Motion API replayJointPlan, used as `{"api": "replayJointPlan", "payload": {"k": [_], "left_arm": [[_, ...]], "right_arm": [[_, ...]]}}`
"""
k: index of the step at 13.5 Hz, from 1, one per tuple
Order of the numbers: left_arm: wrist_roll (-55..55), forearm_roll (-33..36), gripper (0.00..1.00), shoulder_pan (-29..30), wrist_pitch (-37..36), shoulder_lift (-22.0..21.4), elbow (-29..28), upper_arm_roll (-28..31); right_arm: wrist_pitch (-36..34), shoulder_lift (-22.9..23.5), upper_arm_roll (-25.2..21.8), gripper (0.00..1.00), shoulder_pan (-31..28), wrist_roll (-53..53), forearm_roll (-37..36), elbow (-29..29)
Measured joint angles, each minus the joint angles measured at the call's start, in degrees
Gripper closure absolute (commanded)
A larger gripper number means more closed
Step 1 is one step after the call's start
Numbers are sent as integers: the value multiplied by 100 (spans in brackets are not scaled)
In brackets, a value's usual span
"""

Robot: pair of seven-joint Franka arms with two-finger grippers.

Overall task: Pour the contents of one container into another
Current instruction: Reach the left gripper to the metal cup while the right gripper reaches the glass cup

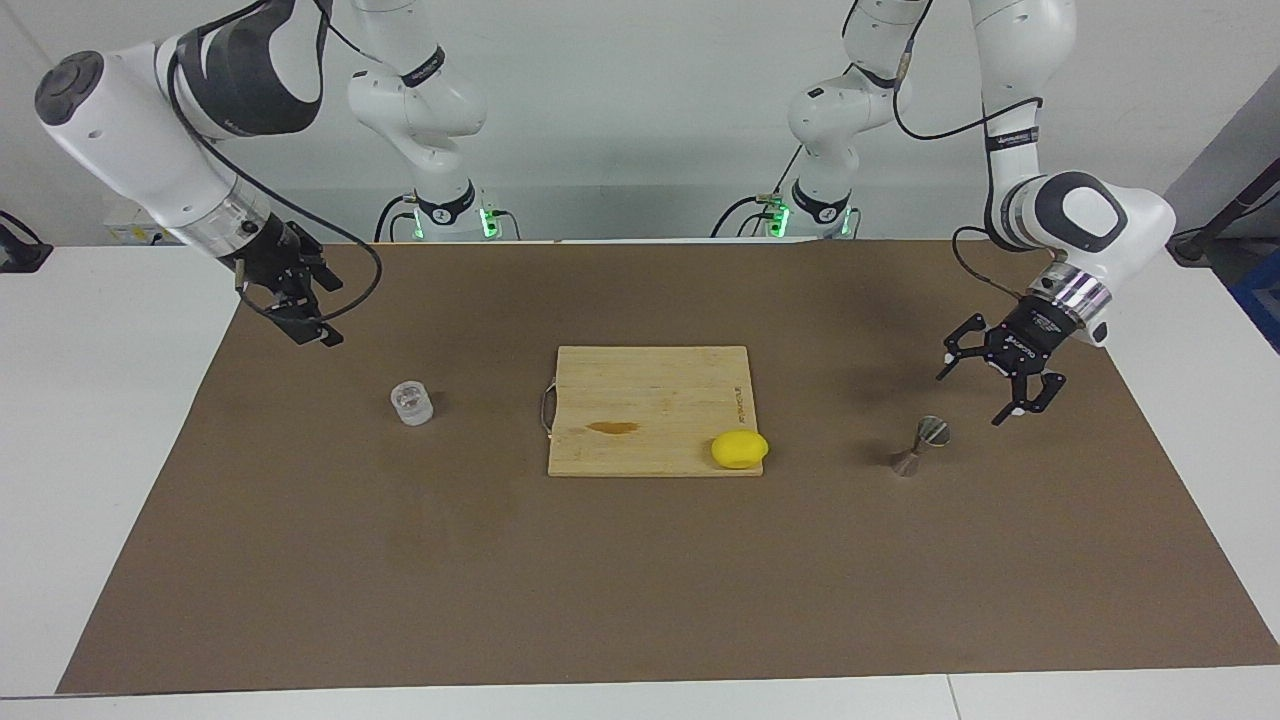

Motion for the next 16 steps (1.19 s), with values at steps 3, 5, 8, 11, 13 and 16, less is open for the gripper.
{"api": "replayJointPlan", "payload": {"k": [3, 5, 8, 11, 13, 16], "left_arm": [[1604, -1038, 0, 29, -5, 104, -475, -31], [1909, -1514, 0, 29, -4, 228, -539, -72], [2235, -2075, 0, 28, -3, 372, -543, -121], [2704, -2748, 0, -3, 0, 490, -544, -190], [2953, -3116, 1, -69, 21, 517, -543, -236], [3214, -3429, 5, -82, 65, 547, -544, -315]], "right_arm": [[98, 210, -9, 0, -393, -18, 602, -321], [290, 510, -14, 0, -628, -270, 875, -454], [714, 756, -16, 0, -826, -834, 1195, -817], [1091, 950, -16, 0, -865, -1280, 1422, -1046], [1311, 1122, -13, 0, -865, -1466, 1534, -1107], [1503, 1432, -6, 0, -865, -1843, 1908, -1164]]}}
